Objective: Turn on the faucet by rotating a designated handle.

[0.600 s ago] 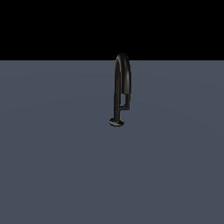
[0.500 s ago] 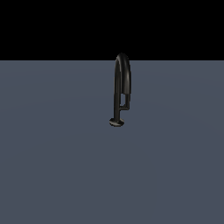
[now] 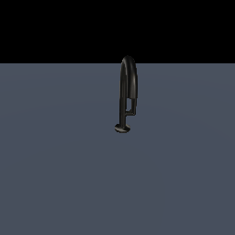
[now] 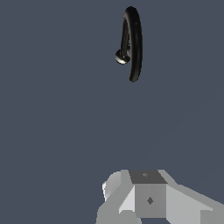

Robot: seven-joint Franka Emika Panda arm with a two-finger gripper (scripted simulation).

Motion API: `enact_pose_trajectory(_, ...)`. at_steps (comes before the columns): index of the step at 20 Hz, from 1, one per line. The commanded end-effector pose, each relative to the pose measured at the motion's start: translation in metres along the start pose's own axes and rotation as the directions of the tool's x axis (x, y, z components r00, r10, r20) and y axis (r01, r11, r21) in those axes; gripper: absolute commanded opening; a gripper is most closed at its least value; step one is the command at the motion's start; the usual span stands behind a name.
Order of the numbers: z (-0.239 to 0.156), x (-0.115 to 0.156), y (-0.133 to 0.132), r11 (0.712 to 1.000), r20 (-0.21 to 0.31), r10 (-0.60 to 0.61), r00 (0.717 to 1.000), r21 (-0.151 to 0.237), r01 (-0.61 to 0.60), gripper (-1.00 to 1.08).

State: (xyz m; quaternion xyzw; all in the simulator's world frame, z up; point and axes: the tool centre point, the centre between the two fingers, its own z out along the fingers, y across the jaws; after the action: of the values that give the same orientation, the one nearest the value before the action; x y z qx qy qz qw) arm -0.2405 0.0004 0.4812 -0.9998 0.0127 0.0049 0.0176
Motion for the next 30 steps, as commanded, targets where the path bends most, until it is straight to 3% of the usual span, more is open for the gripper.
enact_pose_trajectory(1,0.001,0.007,-0.001,1.000,0.016,0.015,1.000,0.013,-0.015,-1.00)
enact_pose_trajectory(9,0.004,0.042,-0.003,0.993,0.100,0.085,0.991,0.076,-0.093,-1.00)
enact_pose_trajectory(16,0.012,0.082,-0.004,0.973,0.200,0.157,0.967,0.138,-0.186,-1.00)
enact_pose_trajectory(30,0.039,0.162,0.004,0.891,0.413,0.270,0.870,0.234,-0.388,-1.00)
